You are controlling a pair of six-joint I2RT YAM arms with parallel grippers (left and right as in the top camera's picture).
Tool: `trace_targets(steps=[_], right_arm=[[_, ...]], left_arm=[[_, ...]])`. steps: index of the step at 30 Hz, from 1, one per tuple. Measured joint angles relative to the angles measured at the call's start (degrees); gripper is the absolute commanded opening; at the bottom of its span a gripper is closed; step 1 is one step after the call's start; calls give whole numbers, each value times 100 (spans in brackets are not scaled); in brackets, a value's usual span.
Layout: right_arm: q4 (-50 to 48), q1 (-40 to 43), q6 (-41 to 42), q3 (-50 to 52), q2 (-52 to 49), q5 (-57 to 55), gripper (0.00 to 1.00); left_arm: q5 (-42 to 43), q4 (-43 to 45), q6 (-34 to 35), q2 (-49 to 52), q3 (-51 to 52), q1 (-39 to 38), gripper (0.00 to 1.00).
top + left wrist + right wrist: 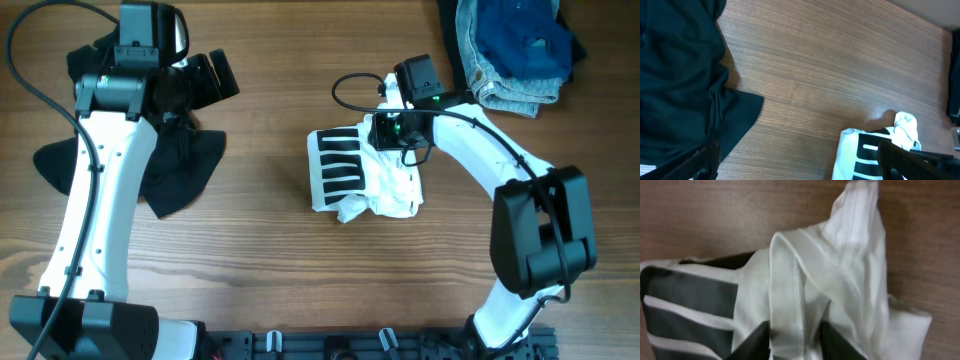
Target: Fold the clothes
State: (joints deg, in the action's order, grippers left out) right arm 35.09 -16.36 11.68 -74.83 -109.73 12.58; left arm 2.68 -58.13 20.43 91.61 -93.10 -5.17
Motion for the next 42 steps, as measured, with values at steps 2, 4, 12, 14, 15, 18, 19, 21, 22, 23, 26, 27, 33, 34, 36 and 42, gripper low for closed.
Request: trace_targets(steps=[2, 4, 12, 14, 15, 18, 19, 21, 22, 23, 26, 27, 33, 34, 36, 42], right_arm=[[-81, 0, 70, 0, 0, -96, 14], [-92, 0, 94, 0, 0, -186, 9], [116, 31, 258, 0, 11, -581, 4], [214, 96, 236, 0, 46, -577, 4], [273, 197, 188, 0, 81, -542, 4], [369, 516, -4, 0, 131, -323, 4], [387, 614, -90, 0, 131, -208, 4], [431, 828, -332, 0, 131, 111, 4], [448, 935, -492, 0, 131, 345, 4], [457, 1003, -634, 0, 131, 560, 4], [562, 1211, -1143, 0, 131, 1274, 4], [610, 1266, -1246, 0, 131, 1425, 4], [1073, 1834, -1025, 0, 131, 1438, 4], [1163, 1954, -885, 0, 131, 1349, 8], [1268, 2122, -649, 0, 131, 1198, 60], [1598, 2122, -581, 0, 131, 1106, 79]], left_arm=[[-9, 0, 0, 0, 0, 0, 100], [-9, 0, 0, 0, 0, 0, 100], [-13, -22, 2, 0, 0, 0, 100], [-31, -22, 0, 0, 0, 0, 100], [-31, -20, 0, 0, 0, 0, 100], [-39, -22, 0, 0, 0, 0, 100], [-48, -20, 0, 0, 0, 0, 100], [-52, -20, 0, 0, 0, 0, 100], [-52, -20, 0, 0, 0, 0, 100], [-52, -20, -2, 0, 0, 0, 100], [-68, -20, -61, 0, 0, 0, 100], [-74, -20, -81, 0, 0, 0, 100], [-114, -44, -125, 0, 0, 0, 100], [-116, -44, -127, 0, 0, 0, 100], [-116, -44, -125, 0, 0, 0, 100], [-116, -44, -127, 0, 0, 0, 100]])
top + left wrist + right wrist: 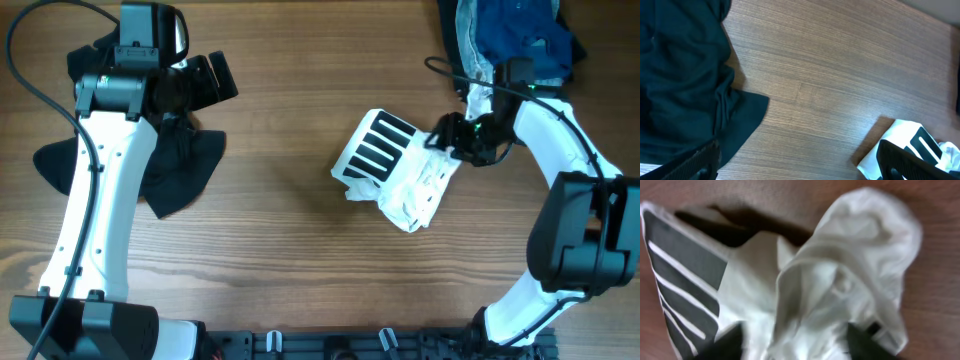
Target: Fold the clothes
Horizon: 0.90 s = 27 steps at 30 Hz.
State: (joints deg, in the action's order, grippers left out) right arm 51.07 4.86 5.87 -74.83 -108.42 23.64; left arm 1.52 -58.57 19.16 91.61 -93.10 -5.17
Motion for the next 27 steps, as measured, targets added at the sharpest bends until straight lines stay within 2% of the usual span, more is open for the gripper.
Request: trace_targets(steps=[5, 12, 15, 21, 27], right_arm=[[251, -20, 435, 0, 66, -20, 79], [597, -22, 1108, 81, 769, -365, 84], [498, -22, 1283, 417, 1014, -527, 84], [-785, -52, 1493, 1781, 1036, -544, 83], [-1768, -321, 1687, 2332, 1086, -522, 83]], left_arm=[[-22, 0, 0, 0, 0, 0, 100], [-24, 0, 0, 0, 0, 0, 100], [-24, -2, 0, 0, 0, 0, 100], [-44, 0, -57, 0, 0, 0, 100], [-44, -2, -114, 0, 0, 0, 100]])
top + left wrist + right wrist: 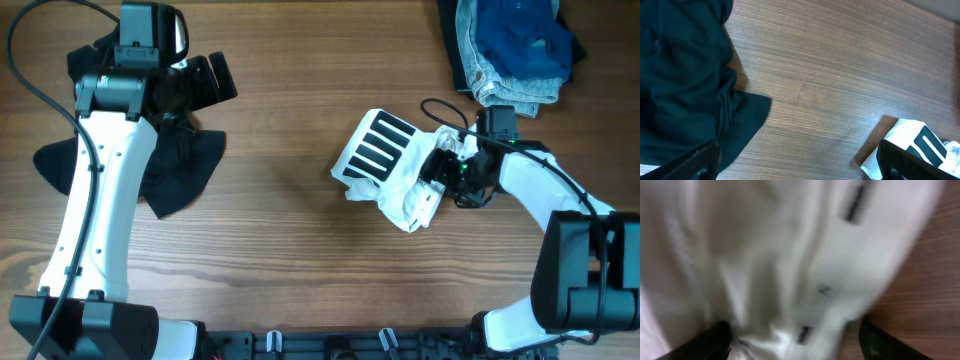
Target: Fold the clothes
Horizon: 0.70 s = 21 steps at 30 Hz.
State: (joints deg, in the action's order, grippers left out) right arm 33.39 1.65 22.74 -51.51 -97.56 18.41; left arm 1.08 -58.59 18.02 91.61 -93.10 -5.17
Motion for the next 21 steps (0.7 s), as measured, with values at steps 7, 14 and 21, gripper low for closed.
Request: trace_targets(steps=[7, 14, 21], right_arm=[[-684, -286, 282, 177, 72, 20, 81], [-365, -260, 317, 177, 90, 66, 79], [140, 11, 247, 374, 435, 356, 83]], left_arm=[[-2, -2, -15, 0, 0, 0, 100], [-2, -55, -15, 0, 0, 0, 100], [-4, -59, -15, 0, 0, 0, 100]])
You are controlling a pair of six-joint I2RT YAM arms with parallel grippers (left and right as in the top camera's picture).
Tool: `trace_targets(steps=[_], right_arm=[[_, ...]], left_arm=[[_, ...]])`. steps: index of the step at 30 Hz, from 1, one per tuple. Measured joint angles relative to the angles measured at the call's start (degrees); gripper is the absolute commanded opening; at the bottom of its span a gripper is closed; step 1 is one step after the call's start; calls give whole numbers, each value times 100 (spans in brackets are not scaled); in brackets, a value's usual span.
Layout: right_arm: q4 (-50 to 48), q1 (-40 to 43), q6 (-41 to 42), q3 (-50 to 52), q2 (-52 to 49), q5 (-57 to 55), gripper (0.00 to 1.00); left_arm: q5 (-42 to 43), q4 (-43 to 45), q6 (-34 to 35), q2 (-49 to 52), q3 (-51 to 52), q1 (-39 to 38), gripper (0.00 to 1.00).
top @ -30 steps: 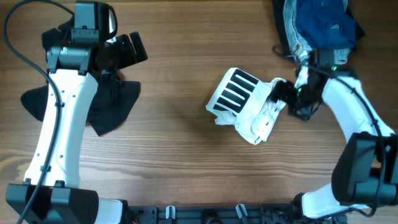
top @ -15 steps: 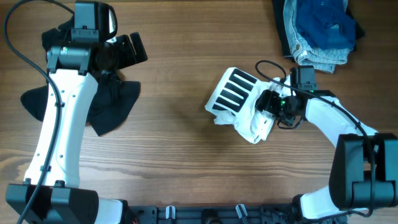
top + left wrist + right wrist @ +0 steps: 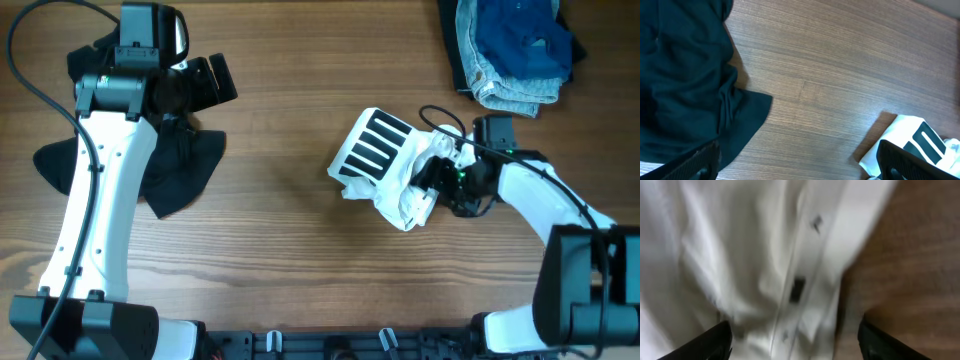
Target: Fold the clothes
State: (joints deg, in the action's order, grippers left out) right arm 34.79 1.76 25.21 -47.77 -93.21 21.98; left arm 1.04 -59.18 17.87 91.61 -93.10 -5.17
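Note:
A crumpled white garment with a black striped panel [image 3: 385, 165] lies right of the table's middle. It also shows at the lower right corner of the left wrist view as a white garment [image 3: 910, 145]. My right gripper [image 3: 447, 183] is low at its right edge, open, with white cloth [image 3: 765, 255] bunched between the wide-apart fingers [image 3: 705, 342]. A black garment [image 3: 170, 165] lies spread at the far left, and again as dark cloth [image 3: 680, 75] under the left wrist. My left gripper [image 3: 205, 80] hangs above its upper edge, open and holding nothing.
A pile of blue denim clothes [image 3: 510, 45] sits at the back right corner. Bare wooden table [image 3: 280, 230] runs between the black garment and the white one and along the front. The right arm's cable [image 3: 440, 118] loops just behind the white garment.
My right gripper has shifted slightly along the white garment's right edge, and more bare wood shows beside the cloth. The garment has nudged a little to the left. The left arm has not moved.
My right gripper first pinched the white garment near the table's middle. Then the garment lay further right and turned, the gripper wider, near the denim pile. After that the gripper stood open at the garment's right edge, where it remains. The left arm stayed still throughout.

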Motion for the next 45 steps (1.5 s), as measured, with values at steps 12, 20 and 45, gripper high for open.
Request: trace_targets(steps=[12, 20, 45], right_arm=[[-647, 398, -81, 105, 817, 494, 100], [-1639, 396, -299, 590, 149, 841, 100], [-4487, -431, 20, 531, -1311, 1469, 7]], left_arm=[[-17, 0, 0, 0, 0, 0, 100], [-35, 7, 0, 0, 0, 0, 100], [-35, 0, 0, 0, 0, 0, 100]])
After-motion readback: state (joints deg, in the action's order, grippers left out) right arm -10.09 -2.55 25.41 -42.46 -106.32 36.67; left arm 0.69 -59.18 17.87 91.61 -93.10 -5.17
